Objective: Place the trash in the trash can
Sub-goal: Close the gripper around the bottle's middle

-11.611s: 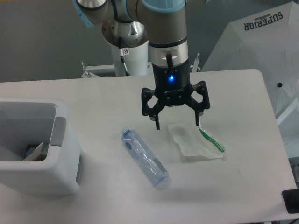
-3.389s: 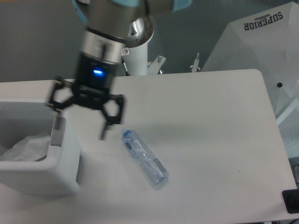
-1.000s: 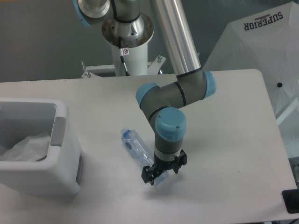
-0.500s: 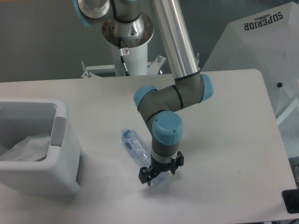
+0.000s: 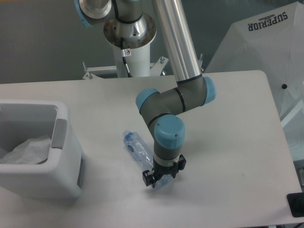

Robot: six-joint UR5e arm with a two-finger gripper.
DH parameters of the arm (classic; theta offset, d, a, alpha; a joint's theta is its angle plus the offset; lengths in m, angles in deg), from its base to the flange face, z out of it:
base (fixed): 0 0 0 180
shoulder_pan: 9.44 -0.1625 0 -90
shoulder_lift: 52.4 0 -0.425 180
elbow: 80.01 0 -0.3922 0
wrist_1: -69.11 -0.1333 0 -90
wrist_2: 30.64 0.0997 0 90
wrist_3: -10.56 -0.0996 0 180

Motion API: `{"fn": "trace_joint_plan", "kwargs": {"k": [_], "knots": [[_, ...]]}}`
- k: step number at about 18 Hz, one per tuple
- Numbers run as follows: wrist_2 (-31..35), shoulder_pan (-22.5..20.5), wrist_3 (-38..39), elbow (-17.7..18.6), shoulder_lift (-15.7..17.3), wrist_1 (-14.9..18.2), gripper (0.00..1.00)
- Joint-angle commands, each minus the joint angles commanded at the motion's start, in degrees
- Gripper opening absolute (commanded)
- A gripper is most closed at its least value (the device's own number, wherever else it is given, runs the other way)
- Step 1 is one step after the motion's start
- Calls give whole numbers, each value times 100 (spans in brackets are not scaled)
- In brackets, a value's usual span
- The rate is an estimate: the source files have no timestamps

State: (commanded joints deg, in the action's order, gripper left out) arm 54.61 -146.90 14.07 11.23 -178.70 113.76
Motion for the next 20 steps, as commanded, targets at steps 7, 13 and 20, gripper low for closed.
{"fn": "trace_joint_plan", "kwargs": {"k": [7, 13, 20], "knots": [[-26, 44, 0, 9, 35, 0, 67], [-26, 44, 0, 0, 88, 0, 67], [-35, 27, 0, -262, 771, -35, 67]]}}
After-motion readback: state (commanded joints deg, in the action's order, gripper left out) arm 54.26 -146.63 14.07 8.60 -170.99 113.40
